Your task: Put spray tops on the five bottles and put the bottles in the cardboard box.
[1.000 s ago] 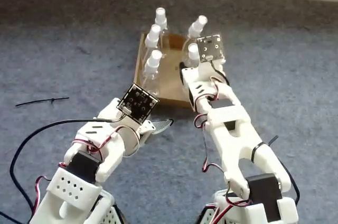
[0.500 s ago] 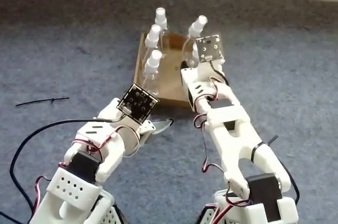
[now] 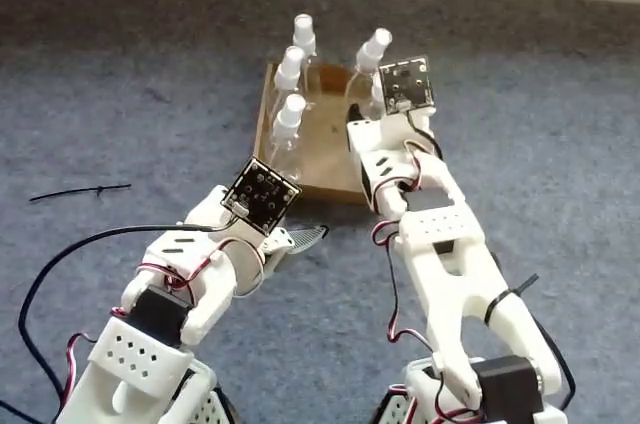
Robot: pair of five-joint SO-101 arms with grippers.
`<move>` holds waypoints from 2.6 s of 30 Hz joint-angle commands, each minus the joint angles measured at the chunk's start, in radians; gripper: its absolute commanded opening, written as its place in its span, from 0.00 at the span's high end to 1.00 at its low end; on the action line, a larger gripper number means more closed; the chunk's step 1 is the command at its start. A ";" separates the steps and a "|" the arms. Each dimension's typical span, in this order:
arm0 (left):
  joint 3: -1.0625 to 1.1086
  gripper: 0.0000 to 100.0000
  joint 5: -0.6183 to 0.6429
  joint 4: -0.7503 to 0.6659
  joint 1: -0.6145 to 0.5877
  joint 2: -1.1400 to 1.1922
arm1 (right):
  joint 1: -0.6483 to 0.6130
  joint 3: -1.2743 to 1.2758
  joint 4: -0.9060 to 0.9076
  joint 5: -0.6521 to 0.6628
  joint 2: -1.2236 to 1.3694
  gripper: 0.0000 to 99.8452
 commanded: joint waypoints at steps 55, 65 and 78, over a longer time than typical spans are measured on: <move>-0.002 0.68 0.000 0.000 -0.015 0.002 | -0.031 0.044 -0.140 -0.040 0.099 0.77; -0.002 0.68 0.000 0.000 -0.015 0.002 | -0.025 0.038 -0.133 -0.040 0.097 0.73; -0.002 0.68 0.000 -0.002 -0.015 0.002 | -0.030 0.036 -0.131 -0.040 0.097 0.67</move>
